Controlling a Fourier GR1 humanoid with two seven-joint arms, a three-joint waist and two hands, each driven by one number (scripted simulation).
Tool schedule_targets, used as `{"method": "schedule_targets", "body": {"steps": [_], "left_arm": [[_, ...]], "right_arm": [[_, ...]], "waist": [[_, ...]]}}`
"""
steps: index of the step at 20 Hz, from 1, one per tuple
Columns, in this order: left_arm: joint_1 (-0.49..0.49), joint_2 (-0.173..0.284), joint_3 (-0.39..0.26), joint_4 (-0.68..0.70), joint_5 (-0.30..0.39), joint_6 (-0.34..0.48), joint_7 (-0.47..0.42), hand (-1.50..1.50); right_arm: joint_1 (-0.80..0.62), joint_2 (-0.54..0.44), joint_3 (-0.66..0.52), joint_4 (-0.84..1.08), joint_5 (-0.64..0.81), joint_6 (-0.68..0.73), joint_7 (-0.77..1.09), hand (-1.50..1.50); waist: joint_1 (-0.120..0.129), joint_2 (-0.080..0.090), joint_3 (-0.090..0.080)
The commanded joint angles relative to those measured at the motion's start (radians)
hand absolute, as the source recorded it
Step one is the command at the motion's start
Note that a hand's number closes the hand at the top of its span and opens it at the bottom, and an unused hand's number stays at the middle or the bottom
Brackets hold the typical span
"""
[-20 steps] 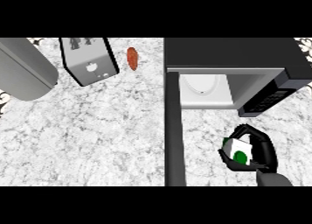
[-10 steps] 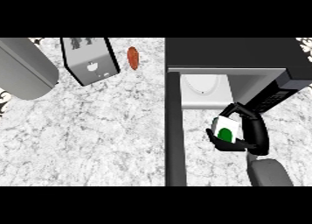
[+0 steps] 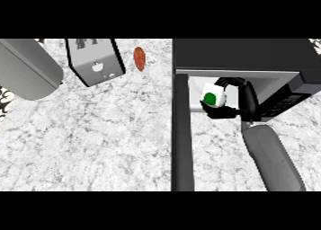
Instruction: Pick up the milk, place it into the microwave and close the microwave
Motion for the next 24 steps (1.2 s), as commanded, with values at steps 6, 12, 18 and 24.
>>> {"method": "schedule_targets", "body": {"steps": [6, 12, 18, 24], "left_arm": [[-0.043, -0.005, 0.005, 0.071, -0.034, -0.039, -0.022, -1.5], [-0.048, -0.002, 0.005, 0.064, -0.011, -0.051, -0.019, -1.5], [-0.088, 0.014, 0.001, 0.08, -0.041, -0.044, -0.025, -1.5], [-0.1, 0.008, -0.041, 0.082, -0.057, -0.047, 0.003, -1.5]], "right_arm": [[-0.332, -0.029, -0.1, 0.452, 0.083, -0.139, -0.041, 1.5], [-0.424, -0.065, -0.181, 0.648, 0.074, -0.238, -0.138, 1.5], [-0.462, -0.131, -0.176, 0.719, 0.129, -0.36, -0.201, 1.5], [-0.492, -0.166, -0.166, 0.797, 0.173, -0.468, -0.207, 1.5]], "waist": [[0.019, 0.009, 0.0], [0.043, 0.02, 0.001], [0.059, 0.031, 0.002], [0.075, 0.041, 0.003]]}}
